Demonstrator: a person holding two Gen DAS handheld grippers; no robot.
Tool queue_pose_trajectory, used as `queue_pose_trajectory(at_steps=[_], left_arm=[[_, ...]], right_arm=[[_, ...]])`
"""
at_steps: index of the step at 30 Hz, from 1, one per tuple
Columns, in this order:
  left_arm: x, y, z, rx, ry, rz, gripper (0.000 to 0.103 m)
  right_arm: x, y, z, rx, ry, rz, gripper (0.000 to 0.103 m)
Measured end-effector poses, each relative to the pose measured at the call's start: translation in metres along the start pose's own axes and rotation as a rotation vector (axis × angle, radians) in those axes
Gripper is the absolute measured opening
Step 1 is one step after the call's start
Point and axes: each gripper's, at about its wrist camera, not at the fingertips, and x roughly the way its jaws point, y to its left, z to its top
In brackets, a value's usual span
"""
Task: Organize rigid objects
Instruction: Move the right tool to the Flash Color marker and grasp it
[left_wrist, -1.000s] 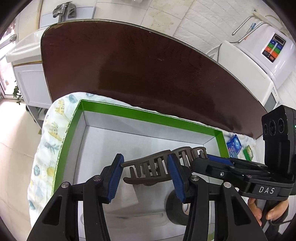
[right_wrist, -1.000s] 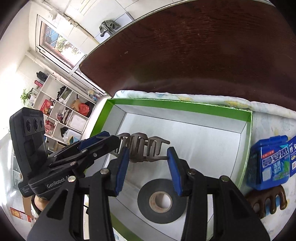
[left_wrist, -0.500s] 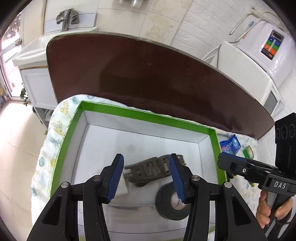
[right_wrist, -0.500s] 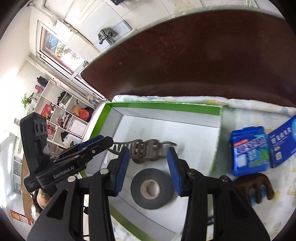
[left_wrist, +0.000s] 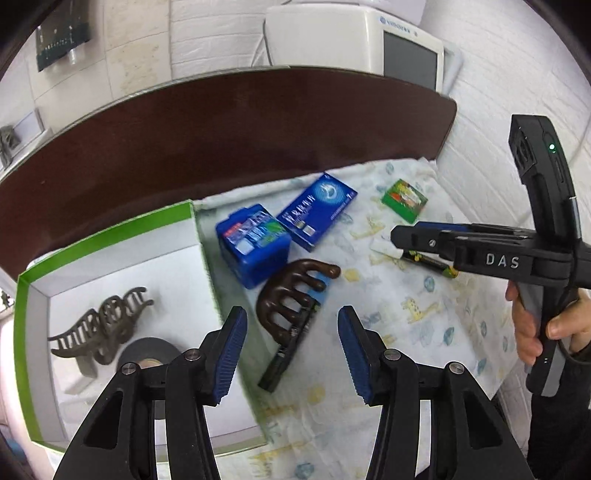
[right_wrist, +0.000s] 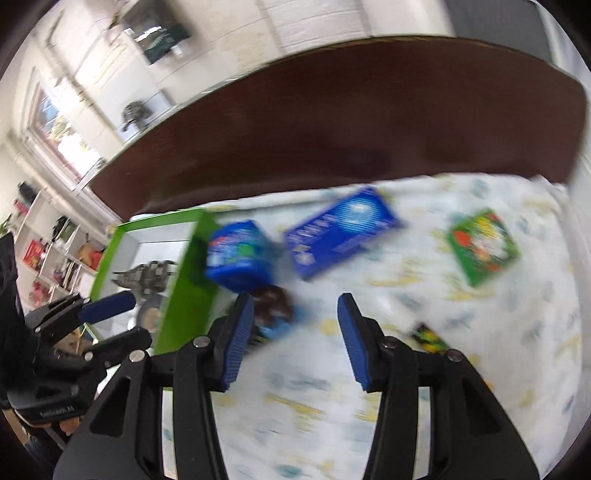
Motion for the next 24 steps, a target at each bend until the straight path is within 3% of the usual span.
queue_pose_trajectory(at_steps=[7,15,19,24], left_arm=[[0.033,-0.033,-0.008,-0.005,0.076,0.053,0.052],[0.054,-0.021,-0.018,-0.136,0.161,0.103,0.052],[0.058,-0.025,-0.017,-0.096,0.164,0.152,0.052],[0.077,-0.039,-0.014,0.055,0.239,0.243,0.053]], right_arm=[[0.003,-0.033,-0.025,0.018,0.024,0.035,0.048],[0.018,-0.015,-0.029,-0.016,0.048,0.11,0.048],[0.028,-0.007,-0.023,-0.035,0.048,0.098,0.048],[0.029,-0.005,-0.019,-0.039,0.042,0.098,0.048]])
